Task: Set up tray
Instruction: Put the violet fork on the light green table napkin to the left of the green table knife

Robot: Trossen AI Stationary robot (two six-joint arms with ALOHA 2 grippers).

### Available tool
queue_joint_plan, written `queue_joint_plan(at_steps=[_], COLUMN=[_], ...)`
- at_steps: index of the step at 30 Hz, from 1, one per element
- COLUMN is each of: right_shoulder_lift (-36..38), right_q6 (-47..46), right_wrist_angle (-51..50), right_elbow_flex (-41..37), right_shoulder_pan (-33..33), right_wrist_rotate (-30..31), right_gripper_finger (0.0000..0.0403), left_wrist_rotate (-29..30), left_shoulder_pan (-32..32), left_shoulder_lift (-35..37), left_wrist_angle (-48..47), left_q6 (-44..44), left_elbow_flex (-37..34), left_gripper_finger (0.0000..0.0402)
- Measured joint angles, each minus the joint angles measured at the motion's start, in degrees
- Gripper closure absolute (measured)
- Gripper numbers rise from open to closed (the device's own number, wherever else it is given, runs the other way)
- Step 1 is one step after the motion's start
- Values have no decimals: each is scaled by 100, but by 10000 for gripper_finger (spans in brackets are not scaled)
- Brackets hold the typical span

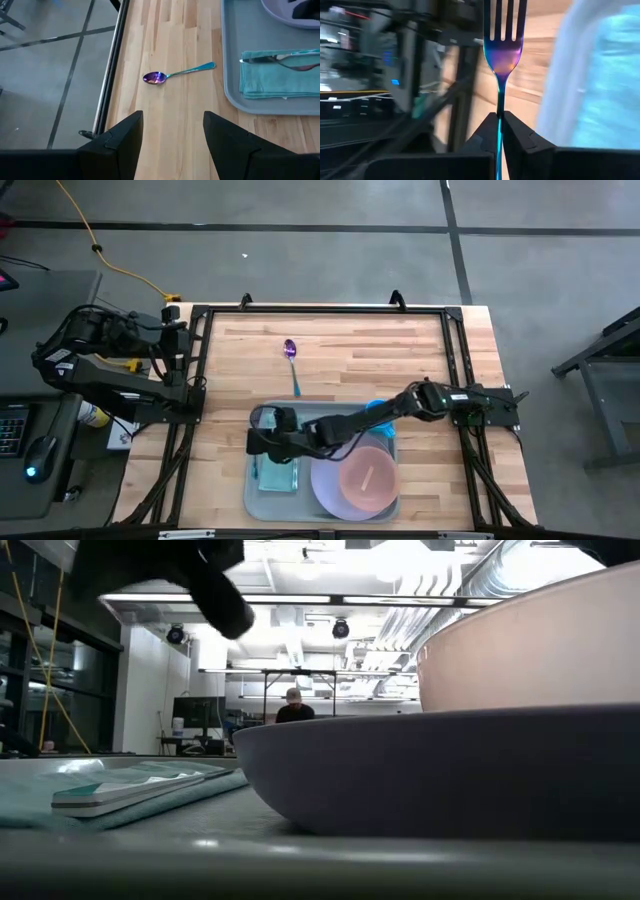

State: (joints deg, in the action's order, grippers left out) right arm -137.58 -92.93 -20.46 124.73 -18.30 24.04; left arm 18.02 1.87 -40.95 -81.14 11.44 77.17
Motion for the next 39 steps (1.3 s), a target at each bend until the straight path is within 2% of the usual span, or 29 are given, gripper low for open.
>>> queue_joint_plan(at_steps=[14,39], right_shoulder_lift=[-2,-439], right_q6=[-958,-1182], right_wrist_angle=[-2046,-1780], right_elbow_flex=[4,2], right_shoulder_pan=[221,281], right_wrist_rotate=[-1485,-1713], right_gripper_finger=[403,403], left_wrist_rotate=[7,11], left_shoulder_pan=[0,0], left_shoulder_lift=[0,0], left_wrist_angle=[1,-6], left_q6=[-2,-125], left_elbow_flex=[0,0], left_gripper_finger=[163,163])
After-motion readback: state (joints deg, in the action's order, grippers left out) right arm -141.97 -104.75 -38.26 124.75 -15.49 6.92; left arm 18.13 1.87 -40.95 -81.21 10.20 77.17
